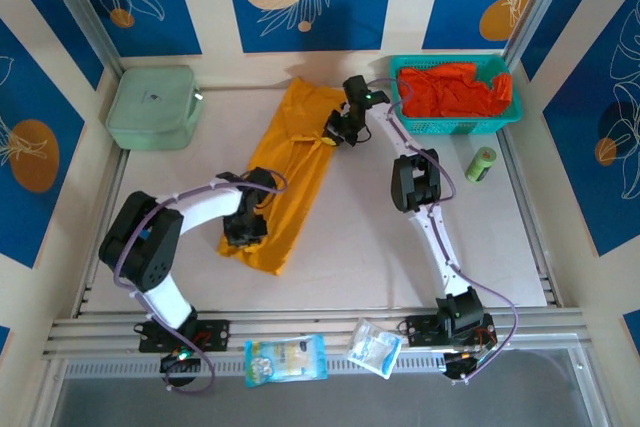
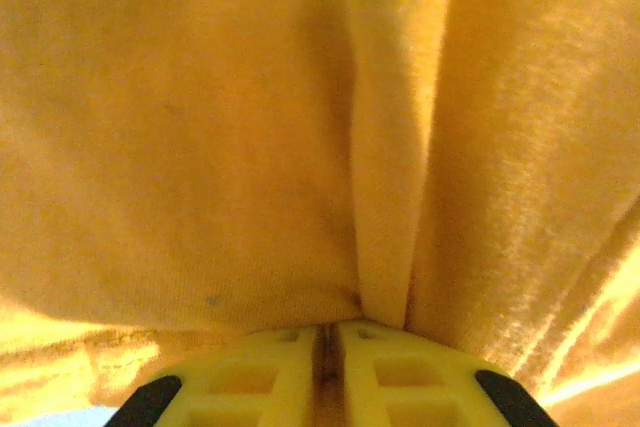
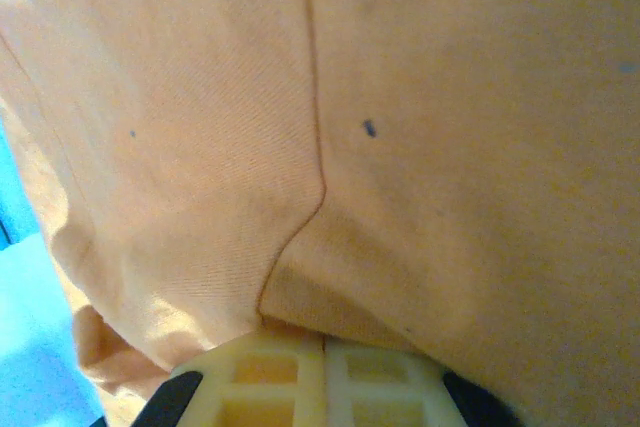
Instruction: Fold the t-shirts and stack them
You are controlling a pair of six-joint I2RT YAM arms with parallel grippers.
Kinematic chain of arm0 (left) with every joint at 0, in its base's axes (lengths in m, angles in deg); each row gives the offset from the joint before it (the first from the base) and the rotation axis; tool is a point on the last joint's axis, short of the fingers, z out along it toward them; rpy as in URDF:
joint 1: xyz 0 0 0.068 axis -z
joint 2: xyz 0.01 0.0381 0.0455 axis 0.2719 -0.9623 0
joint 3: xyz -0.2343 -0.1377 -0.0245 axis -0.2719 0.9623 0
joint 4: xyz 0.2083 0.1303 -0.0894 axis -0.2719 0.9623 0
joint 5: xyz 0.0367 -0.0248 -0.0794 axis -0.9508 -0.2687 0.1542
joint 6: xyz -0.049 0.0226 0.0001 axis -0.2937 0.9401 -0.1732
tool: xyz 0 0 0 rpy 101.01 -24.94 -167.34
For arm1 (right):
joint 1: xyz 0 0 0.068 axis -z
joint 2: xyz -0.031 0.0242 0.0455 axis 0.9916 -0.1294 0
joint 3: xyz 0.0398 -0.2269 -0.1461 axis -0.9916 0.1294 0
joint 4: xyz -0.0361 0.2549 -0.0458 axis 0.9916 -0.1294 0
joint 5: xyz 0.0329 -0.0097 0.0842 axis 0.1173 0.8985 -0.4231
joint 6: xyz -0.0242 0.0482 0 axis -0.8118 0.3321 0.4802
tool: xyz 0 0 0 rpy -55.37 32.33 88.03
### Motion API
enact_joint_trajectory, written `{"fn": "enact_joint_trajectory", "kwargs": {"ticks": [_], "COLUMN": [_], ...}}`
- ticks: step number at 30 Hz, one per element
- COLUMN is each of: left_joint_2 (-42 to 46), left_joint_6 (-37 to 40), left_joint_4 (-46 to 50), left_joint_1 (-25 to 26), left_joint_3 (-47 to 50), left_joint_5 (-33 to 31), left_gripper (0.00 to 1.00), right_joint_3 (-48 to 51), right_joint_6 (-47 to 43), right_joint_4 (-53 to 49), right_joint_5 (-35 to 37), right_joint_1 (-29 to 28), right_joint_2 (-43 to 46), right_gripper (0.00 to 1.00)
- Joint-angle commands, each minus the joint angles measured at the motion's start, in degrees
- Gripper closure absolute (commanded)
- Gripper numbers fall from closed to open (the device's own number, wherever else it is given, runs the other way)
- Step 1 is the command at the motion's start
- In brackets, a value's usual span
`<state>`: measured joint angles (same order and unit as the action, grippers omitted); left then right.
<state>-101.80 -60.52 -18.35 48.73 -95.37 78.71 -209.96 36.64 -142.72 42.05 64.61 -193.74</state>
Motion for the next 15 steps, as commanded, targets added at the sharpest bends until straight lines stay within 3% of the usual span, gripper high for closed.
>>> {"fn": "enact_joint_trajectory", "kwargs": {"ticks": [1,7,15], "left_joint_2": [-0.99,-1.5,0.53], "left_joint_6": [-6.97,-11.4,-12.66], "left_joint_4": [-1.68,-1.65,5.9], "left_joint_1": [5.16,13.3,18.85], "left_joint_3": [2.14,-1.82,-7.35], "left_joint_5": [8.19,10.37,7.09], "left_gripper": [0.8,0.61,0.57], "right_joint_3": [-0.63,-0.55,0.51], "right_joint_6": [-1.11,-3.56,-8.52], "right_joint_4": [-1.82,-3.53,-6.31], "right_joint_5": [-0.35,-1.37,-1.49], "right_joint_1": [1.27,1.74,1.99], "right_joint_2": [-3.08,-2.99,0.09], "right_gripper": [1.0,1.0,1.0]}}
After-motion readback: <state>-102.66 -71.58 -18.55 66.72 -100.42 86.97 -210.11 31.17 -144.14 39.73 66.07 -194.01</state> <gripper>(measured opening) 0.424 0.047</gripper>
